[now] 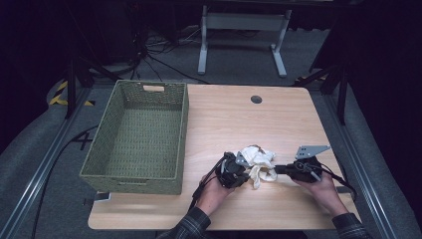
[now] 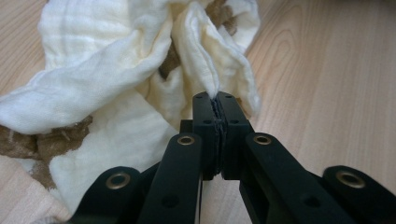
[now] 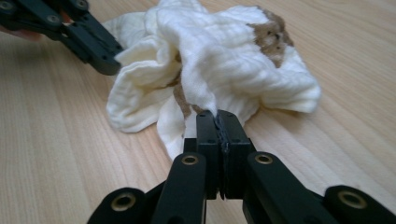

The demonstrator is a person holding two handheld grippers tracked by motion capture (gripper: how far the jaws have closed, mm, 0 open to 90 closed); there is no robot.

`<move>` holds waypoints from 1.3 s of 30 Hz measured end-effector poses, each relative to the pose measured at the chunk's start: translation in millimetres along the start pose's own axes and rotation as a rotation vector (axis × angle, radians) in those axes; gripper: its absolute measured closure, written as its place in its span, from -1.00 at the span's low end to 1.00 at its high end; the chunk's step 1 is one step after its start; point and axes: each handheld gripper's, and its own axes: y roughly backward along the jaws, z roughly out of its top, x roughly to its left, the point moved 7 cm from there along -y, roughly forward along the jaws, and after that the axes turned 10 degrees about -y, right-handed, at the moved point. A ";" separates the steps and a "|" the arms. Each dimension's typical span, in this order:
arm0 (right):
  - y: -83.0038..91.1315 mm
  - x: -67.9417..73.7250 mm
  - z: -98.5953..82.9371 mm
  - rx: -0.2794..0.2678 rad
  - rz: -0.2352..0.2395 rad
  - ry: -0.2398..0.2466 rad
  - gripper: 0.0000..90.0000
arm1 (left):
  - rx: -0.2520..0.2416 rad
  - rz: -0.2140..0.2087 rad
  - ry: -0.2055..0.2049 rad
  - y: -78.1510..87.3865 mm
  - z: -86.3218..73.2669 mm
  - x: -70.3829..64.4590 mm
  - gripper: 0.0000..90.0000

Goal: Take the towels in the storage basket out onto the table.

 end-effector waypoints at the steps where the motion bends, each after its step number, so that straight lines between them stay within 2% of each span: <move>1: 1.7 -2.0 0.9 0.001 -0.007 0.000 0.98 | -0.008 0.000 0.001 2.0 0.3 -1.1 0.96; 6: 10.3 -12.9 8.1 -0.021 -0.039 -0.002 0.98 | -0.027 -0.005 0.003 16.3 0.0 -7.3 0.96; 9: 13.2 -17.2 11.0 -0.029 -0.049 -0.004 0.98 | -0.040 -0.006 0.003 22.0 -0.6 -7.1 0.96; 14: 20.2 -33.6 21.6 -0.049 -0.091 -0.008 0.98 | -0.056 0.006 0.028 32.1 -4.1 -4.7 0.96; 16: 21.1 -36.1 23.3 -0.051 -0.097 -0.008 0.98 | -0.043 0.004 0.032 36.2 -7.5 -3.7 0.96; 17: 22.0 -39.2 25.5 -0.056 -0.107 -0.012 0.98 | -0.053 0.007 0.045 36.8 -8.0 -3.9 0.96; 19: 23.2 -46.0 28.6 -0.056 -0.124 -0.013 0.98 | -0.051 0.013 0.038 38.5 -10.1 -2.4 0.96; 20: 23.3 -48.7 29.9 -0.061 -0.128 -0.019 0.98 | -0.052 0.007 0.052 38.9 -10.8 -3.5 0.96; 22: 23.3 -55.9 32.4 -0.064 -0.143 -0.027 0.98 | -0.038 0.003 0.049 40.8 -12.7 -4.5 0.96; 23: 22.6 -63.8 34.2 -0.059 -0.157 -0.041 0.98 | -0.032 0.007 0.041 41.3 -14.4 -4.2 0.96; 24: 22.6 -63.8 34.2 -0.059 -0.157 -0.041 0.98 | -0.032 0.007 0.041 41.3 -14.4 -4.2 0.96; 28: 16.6 -79.6 32.7 -0.045 -0.194 -0.062 0.98 | -0.035 0.009 0.055 42.5 -18.3 -3.7 0.96; 29: 15.2 -80.9 32.0 -0.056 -0.185 -0.070 0.79 | -0.030 0.012 0.052 42.8 -19.2 -2.7 0.94; 30: 15.7 -79.1 32.6 -0.066 -0.180 -0.077 0.72 | -0.045 0.031 0.061 41.6 -18.9 -0.5 0.90; 31: 15.7 -79.1 32.6 -0.066 -0.180 -0.077 0.72 | -0.045 0.031 0.061 41.6 -18.9 -0.5 0.82; 32: 17.3 -76.0 33.5 -0.074 -0.170 -0.071 0.63 | -0.023 0.031 0.057 42.3 -20.7 0.6 0.82; 33: 19.4 -73.0 34.4 -0.086 -0.172 -0.070 0.53 | -0.030 0.043 0.049 40.7 -20.7 2.4 0.76; 35: 26.1 -64.0 35.4 -0.095 -0.152 -0.059 0.45 | -0.021 0.054 0.055 37.6 -21.7 3.9 0.59; 39: 28.8 -53.3 32.0 -0.094 -0.121 -0.068 0.45 | -0.012 0.058 0.056 35.1 -22.3 4.7 0.45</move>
